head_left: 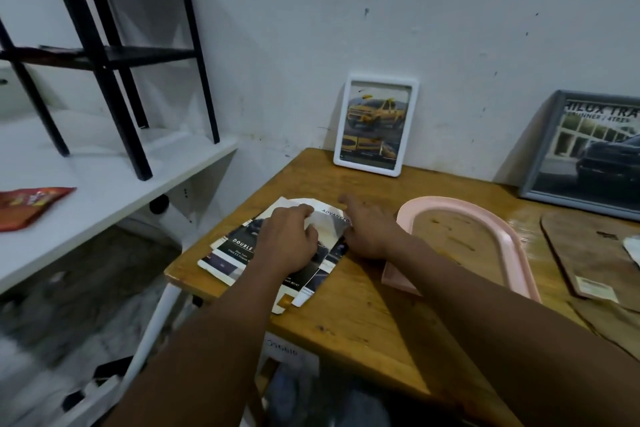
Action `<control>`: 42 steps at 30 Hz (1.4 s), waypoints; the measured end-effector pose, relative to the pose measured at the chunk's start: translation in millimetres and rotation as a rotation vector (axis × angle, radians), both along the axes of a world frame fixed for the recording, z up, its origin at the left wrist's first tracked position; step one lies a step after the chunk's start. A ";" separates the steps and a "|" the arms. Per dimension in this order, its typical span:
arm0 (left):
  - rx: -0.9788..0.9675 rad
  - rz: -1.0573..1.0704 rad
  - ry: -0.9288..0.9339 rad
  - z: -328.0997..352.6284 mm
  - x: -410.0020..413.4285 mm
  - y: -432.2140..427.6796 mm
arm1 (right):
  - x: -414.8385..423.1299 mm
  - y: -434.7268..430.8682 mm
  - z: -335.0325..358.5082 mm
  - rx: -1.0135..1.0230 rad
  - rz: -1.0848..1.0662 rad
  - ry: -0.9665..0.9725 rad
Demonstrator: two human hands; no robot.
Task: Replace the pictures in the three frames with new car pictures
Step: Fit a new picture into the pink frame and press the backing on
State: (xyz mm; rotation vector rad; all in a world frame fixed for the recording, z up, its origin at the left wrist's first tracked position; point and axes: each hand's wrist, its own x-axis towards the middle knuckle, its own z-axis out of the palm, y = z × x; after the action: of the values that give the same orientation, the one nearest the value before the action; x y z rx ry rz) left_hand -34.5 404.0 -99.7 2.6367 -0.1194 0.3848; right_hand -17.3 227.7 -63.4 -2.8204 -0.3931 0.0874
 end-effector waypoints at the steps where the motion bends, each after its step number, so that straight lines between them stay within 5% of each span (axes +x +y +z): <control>1: 0.010 0.004 -0.003 -0.1 0.1 -0.7 | -0.7 0.7 -0.7 0.000 -0.001 -0.006; 20: 0.056 0.047 -0.012 2.7 1.4 -5.8 | -8.3 13.2 4.7 0.062 -0.025 0.030; 32: -0.057 0.093 -0.013 9.3 2.1 -8.1 | -0.5 19.4 10.3 0.775 -0.202 -0.003; 42: -0.121 0.087 0.136 22.2 6.4 -10.3 | 4.4 -8.9 33.6 0.799 -0.279 -0.257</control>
State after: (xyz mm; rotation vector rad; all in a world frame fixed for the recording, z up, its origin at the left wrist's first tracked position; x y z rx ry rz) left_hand -28.1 393.8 -77.5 2.5446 0.0612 0.2332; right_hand -12.9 218.8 -29.9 -2.0605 -0.0509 -0.4044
